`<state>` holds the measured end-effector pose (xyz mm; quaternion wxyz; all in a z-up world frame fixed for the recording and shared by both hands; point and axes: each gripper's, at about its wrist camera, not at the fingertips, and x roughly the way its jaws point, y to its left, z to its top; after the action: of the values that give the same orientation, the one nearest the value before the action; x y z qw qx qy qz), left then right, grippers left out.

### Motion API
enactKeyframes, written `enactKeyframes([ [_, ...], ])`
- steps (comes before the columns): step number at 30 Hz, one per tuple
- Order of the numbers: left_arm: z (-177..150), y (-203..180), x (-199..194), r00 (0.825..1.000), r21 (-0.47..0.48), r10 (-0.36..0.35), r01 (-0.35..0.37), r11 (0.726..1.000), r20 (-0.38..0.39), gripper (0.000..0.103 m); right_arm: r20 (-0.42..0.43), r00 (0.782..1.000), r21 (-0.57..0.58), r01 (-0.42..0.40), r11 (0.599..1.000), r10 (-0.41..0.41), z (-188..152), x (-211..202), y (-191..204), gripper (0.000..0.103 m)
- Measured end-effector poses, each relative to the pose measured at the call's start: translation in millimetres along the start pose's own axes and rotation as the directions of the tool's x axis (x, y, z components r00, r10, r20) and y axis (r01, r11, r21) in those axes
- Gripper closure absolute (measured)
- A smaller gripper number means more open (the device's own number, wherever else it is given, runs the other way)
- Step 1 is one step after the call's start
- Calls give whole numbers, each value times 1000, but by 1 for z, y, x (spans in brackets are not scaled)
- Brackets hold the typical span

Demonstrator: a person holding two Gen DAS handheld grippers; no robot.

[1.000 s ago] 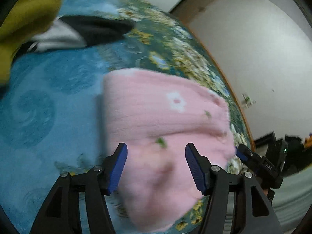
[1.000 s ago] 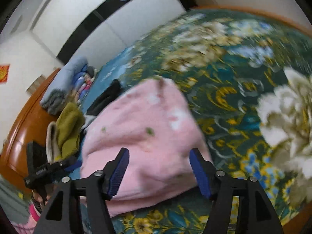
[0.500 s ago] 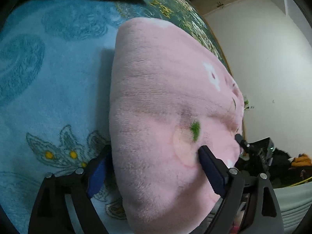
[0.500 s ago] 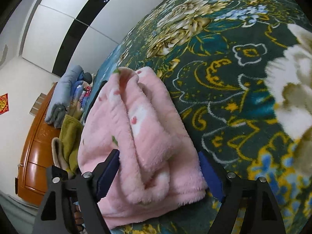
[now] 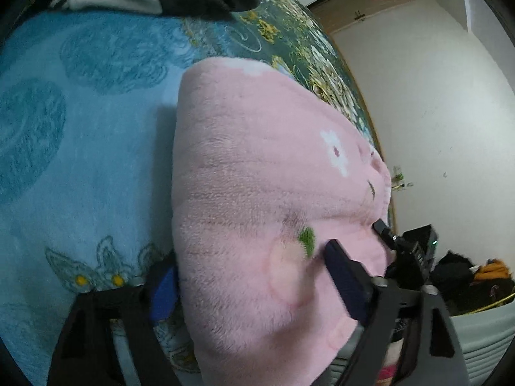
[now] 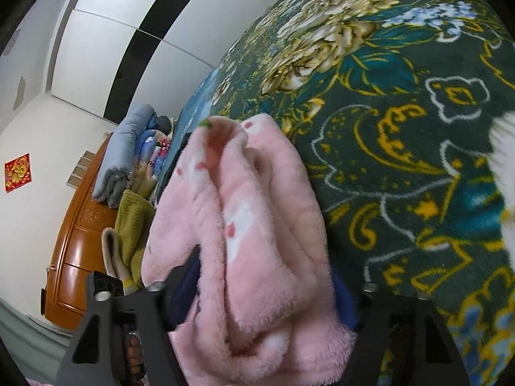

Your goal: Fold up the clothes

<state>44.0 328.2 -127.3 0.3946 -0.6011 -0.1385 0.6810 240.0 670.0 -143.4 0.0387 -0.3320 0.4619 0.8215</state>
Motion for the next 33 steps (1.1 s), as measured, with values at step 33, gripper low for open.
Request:
enactKeyframes([
  [33,110,-299,190,979,389,-199,196,900,-31,63,300,929,-154,270,950,-215,242,-196,-71,58],
])
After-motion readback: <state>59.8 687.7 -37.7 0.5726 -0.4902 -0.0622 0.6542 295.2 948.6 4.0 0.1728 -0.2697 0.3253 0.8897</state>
